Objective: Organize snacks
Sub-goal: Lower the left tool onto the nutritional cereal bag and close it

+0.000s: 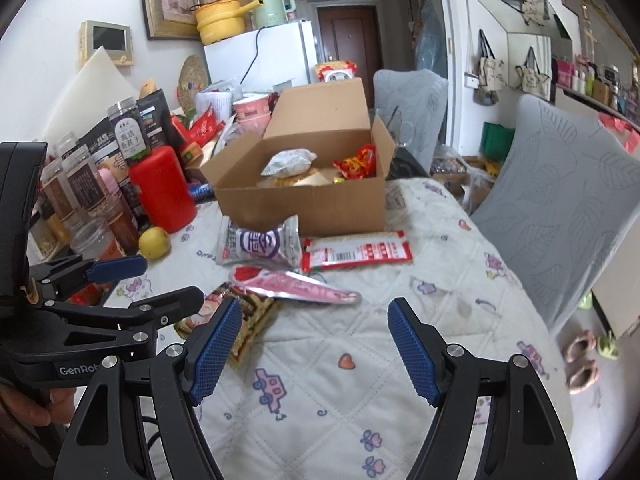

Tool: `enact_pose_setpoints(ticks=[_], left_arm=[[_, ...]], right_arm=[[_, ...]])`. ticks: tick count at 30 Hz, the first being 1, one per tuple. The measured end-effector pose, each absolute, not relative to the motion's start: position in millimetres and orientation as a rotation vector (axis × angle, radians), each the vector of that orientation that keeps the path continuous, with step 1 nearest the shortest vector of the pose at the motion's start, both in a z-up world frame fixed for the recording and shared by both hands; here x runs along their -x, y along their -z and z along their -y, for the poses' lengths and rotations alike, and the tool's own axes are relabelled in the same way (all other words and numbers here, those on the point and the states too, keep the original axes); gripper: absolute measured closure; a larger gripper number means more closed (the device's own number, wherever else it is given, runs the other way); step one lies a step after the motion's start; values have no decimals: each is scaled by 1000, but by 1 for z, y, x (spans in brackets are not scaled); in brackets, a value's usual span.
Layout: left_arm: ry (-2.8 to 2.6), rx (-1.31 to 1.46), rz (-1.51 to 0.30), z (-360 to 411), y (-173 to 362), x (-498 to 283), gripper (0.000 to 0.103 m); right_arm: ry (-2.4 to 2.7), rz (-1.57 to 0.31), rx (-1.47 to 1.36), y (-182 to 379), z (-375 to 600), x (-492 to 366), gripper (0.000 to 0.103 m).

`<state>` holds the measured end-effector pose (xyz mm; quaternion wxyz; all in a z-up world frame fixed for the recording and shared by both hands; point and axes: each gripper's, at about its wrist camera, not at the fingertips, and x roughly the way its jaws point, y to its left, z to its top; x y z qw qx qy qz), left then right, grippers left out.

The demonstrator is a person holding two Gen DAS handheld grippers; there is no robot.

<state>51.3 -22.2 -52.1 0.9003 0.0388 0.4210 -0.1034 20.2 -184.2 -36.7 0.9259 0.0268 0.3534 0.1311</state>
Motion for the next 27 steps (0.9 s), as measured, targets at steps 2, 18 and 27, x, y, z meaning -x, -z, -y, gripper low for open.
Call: enact_pose_setpoints(ticks=[2,18,27], left_arm=[[218,-86,-888,24,60,-54,23],[209,-40,-1023,25,113,-90,23],[249,3,-1097,24,139,-105,28]], right_arm=[[-275,-745,-54,45,184,-22,27],[-303,-827,-81,76,195,-41,27],[-312,-874,-86,87,197,-54,27]])
